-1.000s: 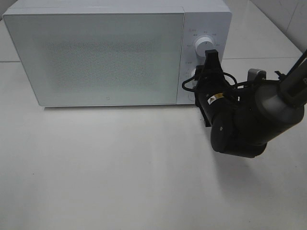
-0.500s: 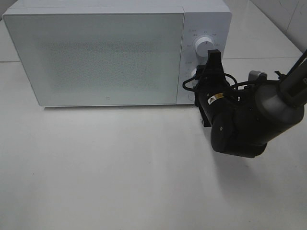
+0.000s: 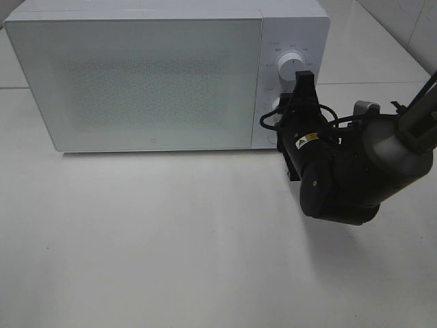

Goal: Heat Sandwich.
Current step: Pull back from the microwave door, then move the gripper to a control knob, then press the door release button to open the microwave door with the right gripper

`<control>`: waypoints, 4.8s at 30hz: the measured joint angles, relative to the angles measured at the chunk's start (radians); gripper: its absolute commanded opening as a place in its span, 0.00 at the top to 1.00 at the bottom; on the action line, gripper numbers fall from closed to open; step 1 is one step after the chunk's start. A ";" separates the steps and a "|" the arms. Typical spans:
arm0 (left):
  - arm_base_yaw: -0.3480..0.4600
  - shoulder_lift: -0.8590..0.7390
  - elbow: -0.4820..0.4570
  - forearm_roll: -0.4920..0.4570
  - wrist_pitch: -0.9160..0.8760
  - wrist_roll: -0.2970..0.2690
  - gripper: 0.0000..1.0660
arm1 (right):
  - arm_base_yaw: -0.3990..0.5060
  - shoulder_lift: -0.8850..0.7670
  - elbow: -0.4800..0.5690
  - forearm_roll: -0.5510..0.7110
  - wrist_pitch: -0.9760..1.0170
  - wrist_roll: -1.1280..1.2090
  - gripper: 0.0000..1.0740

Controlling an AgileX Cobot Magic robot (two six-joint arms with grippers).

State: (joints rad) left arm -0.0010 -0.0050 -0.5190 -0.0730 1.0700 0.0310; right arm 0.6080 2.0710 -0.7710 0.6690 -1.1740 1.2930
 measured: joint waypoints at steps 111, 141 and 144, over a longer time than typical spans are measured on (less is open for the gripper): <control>0.000 0.000 0.000 0.000 0.000 0.000 0.08 | -0.136 -1.408 0.114 -0.412 2.054 -1.428 0.30; 0.000 0.000 0.000 0.000 0.000 0.000 0.08 | -0.543 -2.002 0.207 -0.619 2.141 -1.305 0.30; 0.000 0.000 0.000 0.000 0.000 0.000 0.08 | -0.576 -2.042 0.246 -0.619 2.148 -1.304 0.30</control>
State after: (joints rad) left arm -0.0010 -0.0050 -0.5190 -0.0730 1.0700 0.0310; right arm 0.0320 0.0290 -0.5250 0.0500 0.9740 -0.0110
